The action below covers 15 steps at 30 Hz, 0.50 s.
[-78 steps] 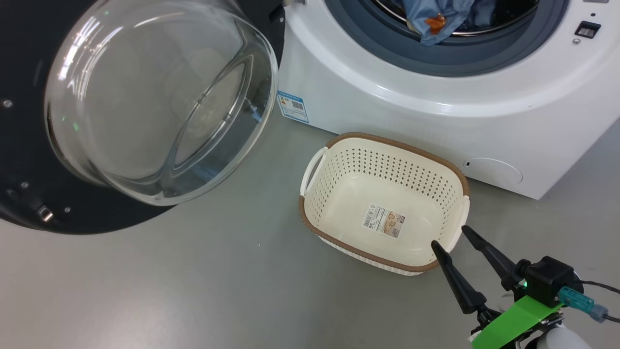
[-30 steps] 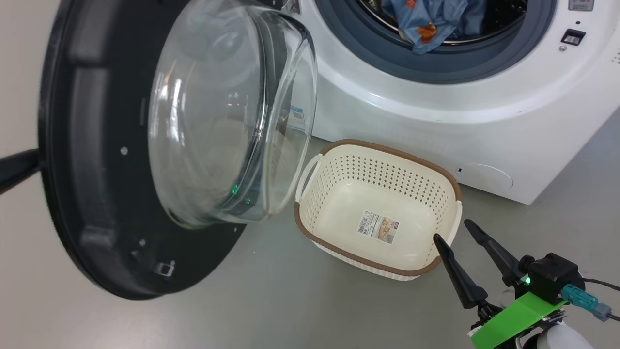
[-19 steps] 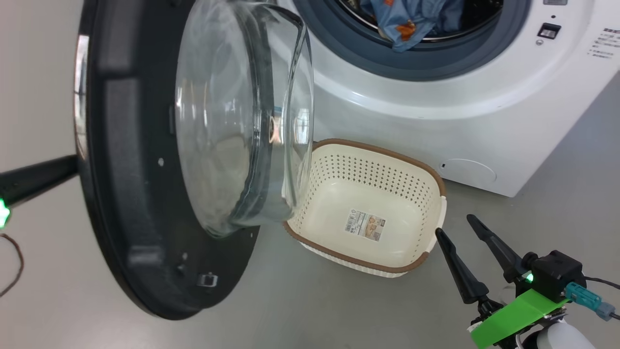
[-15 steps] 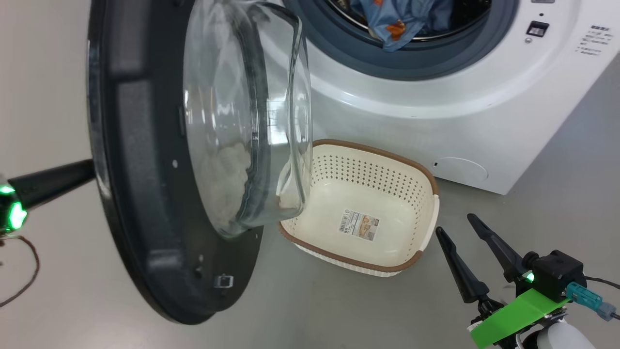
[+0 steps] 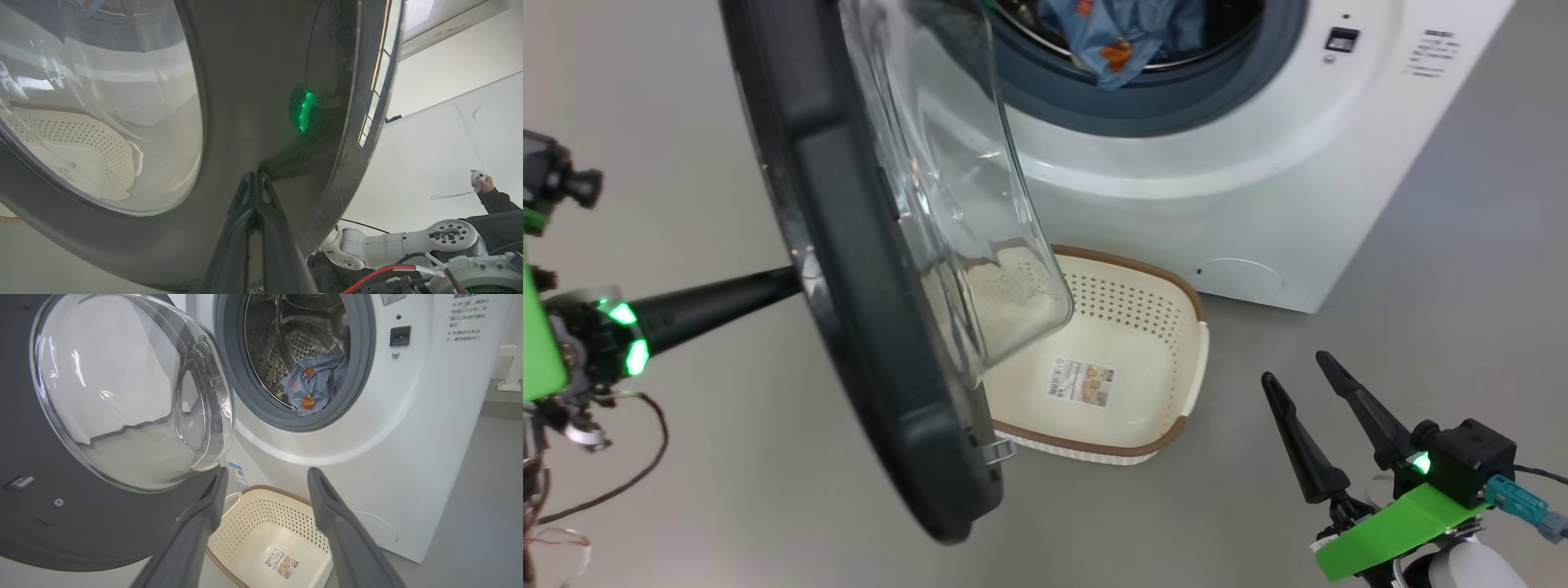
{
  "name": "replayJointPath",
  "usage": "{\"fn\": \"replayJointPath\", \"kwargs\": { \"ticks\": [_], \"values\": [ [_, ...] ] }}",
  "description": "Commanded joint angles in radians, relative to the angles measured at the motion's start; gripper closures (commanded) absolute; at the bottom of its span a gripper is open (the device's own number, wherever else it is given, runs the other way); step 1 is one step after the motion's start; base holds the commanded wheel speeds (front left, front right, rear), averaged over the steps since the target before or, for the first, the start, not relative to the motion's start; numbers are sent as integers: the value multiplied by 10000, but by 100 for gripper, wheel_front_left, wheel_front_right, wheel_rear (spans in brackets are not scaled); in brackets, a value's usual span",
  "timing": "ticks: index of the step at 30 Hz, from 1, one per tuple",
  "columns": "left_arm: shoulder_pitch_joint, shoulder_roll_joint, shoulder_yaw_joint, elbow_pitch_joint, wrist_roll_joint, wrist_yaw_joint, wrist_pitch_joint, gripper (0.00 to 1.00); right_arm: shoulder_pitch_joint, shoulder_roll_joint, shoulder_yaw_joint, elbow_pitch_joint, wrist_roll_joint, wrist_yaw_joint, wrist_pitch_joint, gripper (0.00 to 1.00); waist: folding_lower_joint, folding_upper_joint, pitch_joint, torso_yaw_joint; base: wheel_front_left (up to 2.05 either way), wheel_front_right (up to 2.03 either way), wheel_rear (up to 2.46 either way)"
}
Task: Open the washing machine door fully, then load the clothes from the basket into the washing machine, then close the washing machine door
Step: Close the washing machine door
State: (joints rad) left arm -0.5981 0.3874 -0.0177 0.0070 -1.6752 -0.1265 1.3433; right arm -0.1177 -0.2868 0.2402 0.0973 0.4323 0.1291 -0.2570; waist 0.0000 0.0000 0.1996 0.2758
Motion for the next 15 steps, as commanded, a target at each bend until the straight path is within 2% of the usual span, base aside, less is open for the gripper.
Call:
{"fn": "replayJointPath", "kwargs": {
  "ticks": [1, 15],
  "values": [
    [-273, 283, 269, -403, 79, 67, -110, 100, 187, -34, 76, -309, -107, 16, -48, 0, 0, 0, -10, -362, 0, 0, 0],
    [-621, -221, -2, -635, 642, 454, -715, 100, 359, 221, -185, -545, -219, 16, -48, 0, 0, 0, 103, -1654, 0, 0, 0]
  ]
}}
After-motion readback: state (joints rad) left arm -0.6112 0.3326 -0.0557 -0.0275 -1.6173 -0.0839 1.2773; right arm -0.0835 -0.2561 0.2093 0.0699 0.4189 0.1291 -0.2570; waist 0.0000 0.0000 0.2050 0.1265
